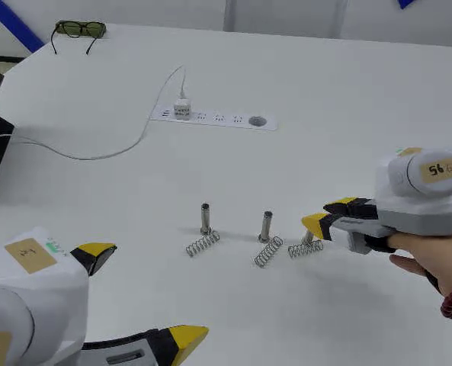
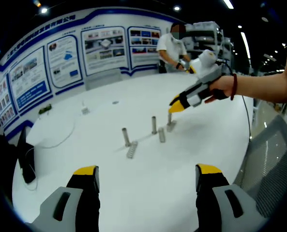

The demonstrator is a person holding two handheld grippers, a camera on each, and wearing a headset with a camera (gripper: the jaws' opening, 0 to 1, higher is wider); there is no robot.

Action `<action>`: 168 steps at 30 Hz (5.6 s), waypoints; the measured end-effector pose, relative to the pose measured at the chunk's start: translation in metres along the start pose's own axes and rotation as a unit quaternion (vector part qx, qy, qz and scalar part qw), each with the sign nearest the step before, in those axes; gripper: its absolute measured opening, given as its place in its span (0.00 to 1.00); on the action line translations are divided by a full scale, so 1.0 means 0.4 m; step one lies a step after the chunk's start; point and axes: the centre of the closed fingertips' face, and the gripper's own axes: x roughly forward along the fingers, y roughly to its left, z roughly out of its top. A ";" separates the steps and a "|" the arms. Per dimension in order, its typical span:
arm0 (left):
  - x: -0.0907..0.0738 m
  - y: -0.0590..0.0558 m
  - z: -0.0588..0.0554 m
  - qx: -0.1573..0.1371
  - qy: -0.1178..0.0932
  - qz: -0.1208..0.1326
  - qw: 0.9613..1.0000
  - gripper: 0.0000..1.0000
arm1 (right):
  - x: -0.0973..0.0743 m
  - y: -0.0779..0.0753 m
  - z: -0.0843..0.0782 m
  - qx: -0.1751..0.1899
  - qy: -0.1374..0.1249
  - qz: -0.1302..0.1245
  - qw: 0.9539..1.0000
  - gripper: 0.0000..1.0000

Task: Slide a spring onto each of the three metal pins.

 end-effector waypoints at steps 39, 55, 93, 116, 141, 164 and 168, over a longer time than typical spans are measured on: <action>0.115 0.068 -0.003 0.013 -0.009 -0.012 1.000 0.60 | -0.098 0.132 0.008 0.013 -0.077 0.103 0.992 0.59; 0.204 0.097 -0.011 -0.013 -0.009 -0.033 0.999 0.43 | -0.121 0.177 -0.038 0.017 -0.077 0.113 0.990 0.65; 0.336 0.086 -0.055 -0.007 0.012 -0.090 0.996 0.19 | -0.139 0.152 -0.098 0.073 -0.063 0.088 0.991 0.63; 0.325 0.071 -0.040 0.019 0.012 -0.093 0.995 0.10 | -0.136 0.147 -0.084 0.074 -0.060 0.089 0.991 0.62; 0.208 -0.009 0.062 0.012 -0.065 -0.109 0.992 0.10 | -0.127 0.190 0.000 0.104 -0.096 0.124 0.982 0.57; 0.129 -0.066 0.124 0.001 -0.133 -0.128 0.983 0.10 | -0.126 0.264 0.084 0.168 -0.136 0.197 0.956 0.38; 0.120 -0.075 0.128 0.001 -0.141 -0.131 0.981 0.10 | -0.124 0.272 0.094 0.183 -0.137 0.209 0.951 0.32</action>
